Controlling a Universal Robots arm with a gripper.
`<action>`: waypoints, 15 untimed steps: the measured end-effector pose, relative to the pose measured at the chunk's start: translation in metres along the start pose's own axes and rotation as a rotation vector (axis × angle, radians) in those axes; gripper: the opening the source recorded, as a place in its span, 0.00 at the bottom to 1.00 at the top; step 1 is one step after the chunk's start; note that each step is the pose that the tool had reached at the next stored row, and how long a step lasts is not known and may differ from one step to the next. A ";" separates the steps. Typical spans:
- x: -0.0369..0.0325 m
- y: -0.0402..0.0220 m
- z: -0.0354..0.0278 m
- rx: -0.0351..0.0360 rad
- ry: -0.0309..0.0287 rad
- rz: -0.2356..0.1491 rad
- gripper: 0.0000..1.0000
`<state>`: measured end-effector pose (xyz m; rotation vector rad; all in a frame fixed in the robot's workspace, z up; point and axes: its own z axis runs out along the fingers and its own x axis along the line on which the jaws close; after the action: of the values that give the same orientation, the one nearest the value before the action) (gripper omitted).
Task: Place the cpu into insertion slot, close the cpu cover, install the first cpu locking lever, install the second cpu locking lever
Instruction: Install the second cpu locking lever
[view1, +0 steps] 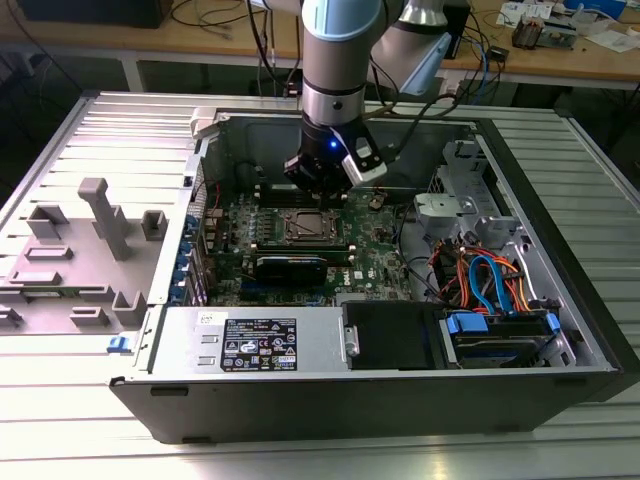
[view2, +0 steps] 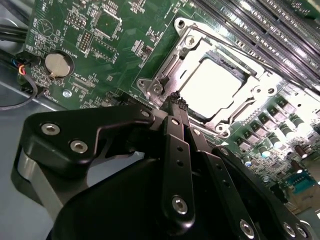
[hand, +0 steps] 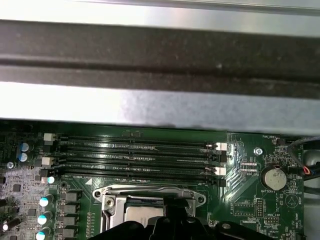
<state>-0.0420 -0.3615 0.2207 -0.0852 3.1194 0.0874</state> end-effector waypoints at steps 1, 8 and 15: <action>0.0001 -0.0011 -0.0001 0.0000 0.0000 0.000 0.11; 0.0005 -0.0093 -0.0005 -0.0001 0.0000 0.000 0.11; 0.0010 -0.0183 -0.0010 0.0000 0.0000 0.000 0.11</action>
<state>-0.0421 -0.3798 0.2207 -0.0852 3.1193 0.0875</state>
